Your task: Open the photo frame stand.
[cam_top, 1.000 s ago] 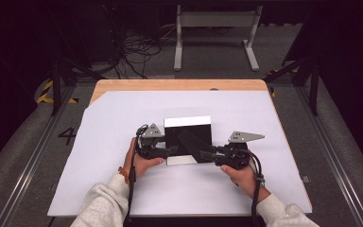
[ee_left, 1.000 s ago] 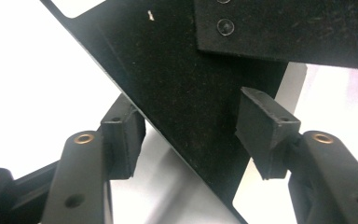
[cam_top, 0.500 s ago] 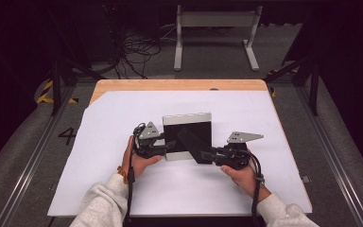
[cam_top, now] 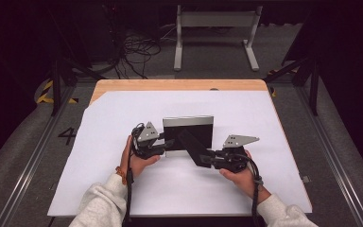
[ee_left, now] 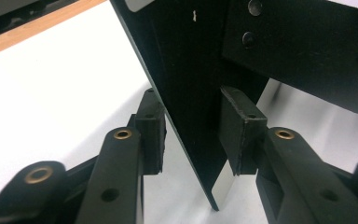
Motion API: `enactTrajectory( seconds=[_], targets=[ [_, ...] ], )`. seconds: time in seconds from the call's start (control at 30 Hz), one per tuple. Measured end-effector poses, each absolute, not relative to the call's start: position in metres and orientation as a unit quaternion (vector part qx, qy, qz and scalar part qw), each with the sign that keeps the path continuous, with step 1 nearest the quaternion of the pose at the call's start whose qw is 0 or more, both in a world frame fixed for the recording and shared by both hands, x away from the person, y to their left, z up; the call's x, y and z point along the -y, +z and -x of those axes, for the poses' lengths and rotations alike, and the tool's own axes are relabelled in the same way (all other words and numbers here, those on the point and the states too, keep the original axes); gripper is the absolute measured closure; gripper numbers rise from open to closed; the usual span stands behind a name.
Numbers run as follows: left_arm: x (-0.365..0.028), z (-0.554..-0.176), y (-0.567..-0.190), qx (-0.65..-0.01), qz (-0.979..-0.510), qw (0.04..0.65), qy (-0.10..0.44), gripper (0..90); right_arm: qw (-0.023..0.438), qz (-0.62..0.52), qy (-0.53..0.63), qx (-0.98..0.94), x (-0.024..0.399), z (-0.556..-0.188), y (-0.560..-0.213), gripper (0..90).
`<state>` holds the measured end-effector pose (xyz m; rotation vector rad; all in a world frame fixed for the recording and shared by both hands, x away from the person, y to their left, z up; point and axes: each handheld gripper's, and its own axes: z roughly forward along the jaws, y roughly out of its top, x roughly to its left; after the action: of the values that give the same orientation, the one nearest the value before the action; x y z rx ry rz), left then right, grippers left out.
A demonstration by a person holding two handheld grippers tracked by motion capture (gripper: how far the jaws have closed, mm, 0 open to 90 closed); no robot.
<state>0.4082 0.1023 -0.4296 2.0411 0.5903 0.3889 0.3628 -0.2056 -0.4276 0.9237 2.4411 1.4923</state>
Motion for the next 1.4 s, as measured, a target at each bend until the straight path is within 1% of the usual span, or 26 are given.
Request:
enactTrajectory(
  seconds=[0.27,0.8,1.2,1.4],
  targets=[
    [-0.105,-0.401,-0.426,-0.229,-0.838,0.471,0.157,68.1,0.081,-0.293,0.478,-0.824,0.203,-0.356,-0.429,74.4],
    [-0.105,-0.388,-0.423,-0.205,-0.847,0.464,0.16,70.9,0.095,-0.273,0.453,-0.843,0.2,-0.346,-0.433,77.1],
    [-0.105,-0.383,-0.422,-0.196,-0.851,0.458,0.162,71.4,0.097,-0.265,0.444,-0.85,0.197,-0.34,-0.436,79.0],
    [-0.103,-0.382,-0.425,-0.192,-0.855,0.451,0.167,69.8,0.099,-0.257,0.442,-0.854,0.195,-0.336,-0.437,79.6]
  ],
)
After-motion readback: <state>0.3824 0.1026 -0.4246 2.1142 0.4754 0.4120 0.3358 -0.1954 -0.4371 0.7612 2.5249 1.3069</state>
